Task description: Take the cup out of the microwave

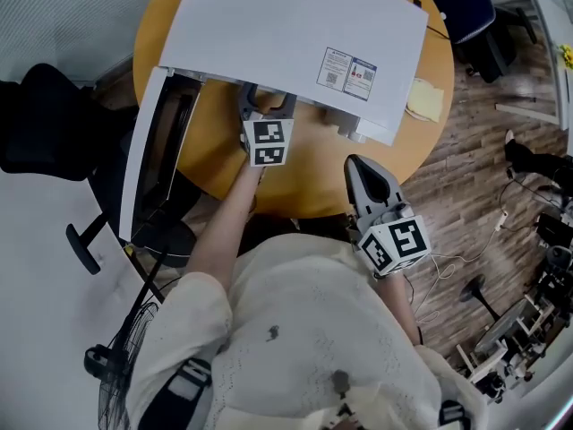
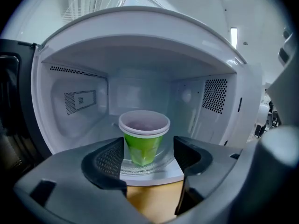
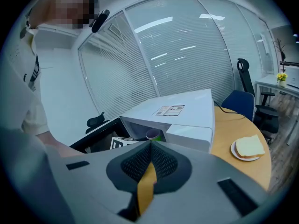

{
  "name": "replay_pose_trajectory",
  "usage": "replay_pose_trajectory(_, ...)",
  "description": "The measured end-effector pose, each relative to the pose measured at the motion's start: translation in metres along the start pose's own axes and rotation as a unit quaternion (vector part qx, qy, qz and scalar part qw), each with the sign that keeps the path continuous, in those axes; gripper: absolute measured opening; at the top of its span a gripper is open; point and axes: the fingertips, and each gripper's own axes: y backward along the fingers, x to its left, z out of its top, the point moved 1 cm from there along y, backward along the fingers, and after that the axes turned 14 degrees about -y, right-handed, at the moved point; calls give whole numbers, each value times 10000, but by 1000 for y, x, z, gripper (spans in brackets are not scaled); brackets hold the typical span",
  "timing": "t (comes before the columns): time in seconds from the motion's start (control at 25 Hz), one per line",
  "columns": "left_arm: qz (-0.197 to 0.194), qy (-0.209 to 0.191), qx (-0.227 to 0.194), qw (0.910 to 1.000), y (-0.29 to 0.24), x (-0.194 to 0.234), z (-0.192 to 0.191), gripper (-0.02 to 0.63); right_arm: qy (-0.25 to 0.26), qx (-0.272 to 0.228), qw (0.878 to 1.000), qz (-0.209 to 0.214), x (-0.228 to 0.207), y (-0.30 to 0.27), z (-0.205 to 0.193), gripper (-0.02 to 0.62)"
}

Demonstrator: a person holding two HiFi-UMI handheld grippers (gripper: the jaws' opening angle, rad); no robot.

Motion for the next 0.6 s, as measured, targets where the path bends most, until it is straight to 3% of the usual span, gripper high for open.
replay_pose_trajectory(0.48,165,-116,95,9998,-23,6,-3,336,-67,34,9999,-73,-10,-1,-2,8)
replay_pose_trajectory(0.6,184,-143,114,9997,-24,5,-4,299,-63,29,10000,-66,-10,0,-2,8)
